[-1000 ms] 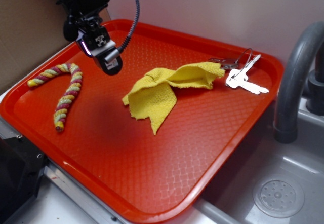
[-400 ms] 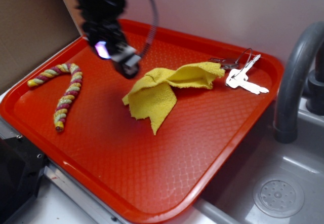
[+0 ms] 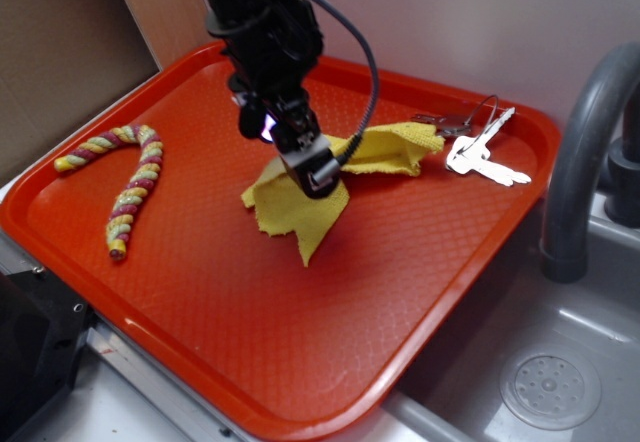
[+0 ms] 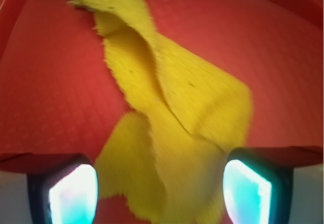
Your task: Grab the yellow cloth.
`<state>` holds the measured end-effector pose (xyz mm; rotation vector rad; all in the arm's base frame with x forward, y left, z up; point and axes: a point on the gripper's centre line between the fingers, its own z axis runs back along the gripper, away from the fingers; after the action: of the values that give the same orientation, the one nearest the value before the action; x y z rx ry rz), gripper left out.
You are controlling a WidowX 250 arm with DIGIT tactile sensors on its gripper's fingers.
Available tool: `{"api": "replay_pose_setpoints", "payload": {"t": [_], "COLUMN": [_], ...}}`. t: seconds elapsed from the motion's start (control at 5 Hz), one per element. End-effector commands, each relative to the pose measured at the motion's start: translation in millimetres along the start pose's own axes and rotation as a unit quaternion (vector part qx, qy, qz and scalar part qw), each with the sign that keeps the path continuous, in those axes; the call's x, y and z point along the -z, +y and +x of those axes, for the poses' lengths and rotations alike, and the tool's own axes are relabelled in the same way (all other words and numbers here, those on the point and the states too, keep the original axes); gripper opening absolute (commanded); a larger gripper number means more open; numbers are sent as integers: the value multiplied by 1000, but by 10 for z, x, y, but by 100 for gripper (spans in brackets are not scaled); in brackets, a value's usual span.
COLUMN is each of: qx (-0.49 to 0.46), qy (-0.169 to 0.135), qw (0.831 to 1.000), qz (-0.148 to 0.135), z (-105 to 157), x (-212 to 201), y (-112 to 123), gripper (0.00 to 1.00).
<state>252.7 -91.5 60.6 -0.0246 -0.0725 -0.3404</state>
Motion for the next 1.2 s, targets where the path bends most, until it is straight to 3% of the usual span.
{"api": "replay_pose_setpoints", "payload": {"t": [0.0,0.2,0.4,0.8,1.0], "qx": [-39,-95,-111,-165,-195], "qy": [50,81,67,32,53], "qw": [996,987,986,984,977], "qz": [69,105,103,61,68], "z": [323,388,285,8,15], "x": [188,311,194,-6,75], "y": [88,331,405,652,791], "gripper": [100,100,0,0,0]}}
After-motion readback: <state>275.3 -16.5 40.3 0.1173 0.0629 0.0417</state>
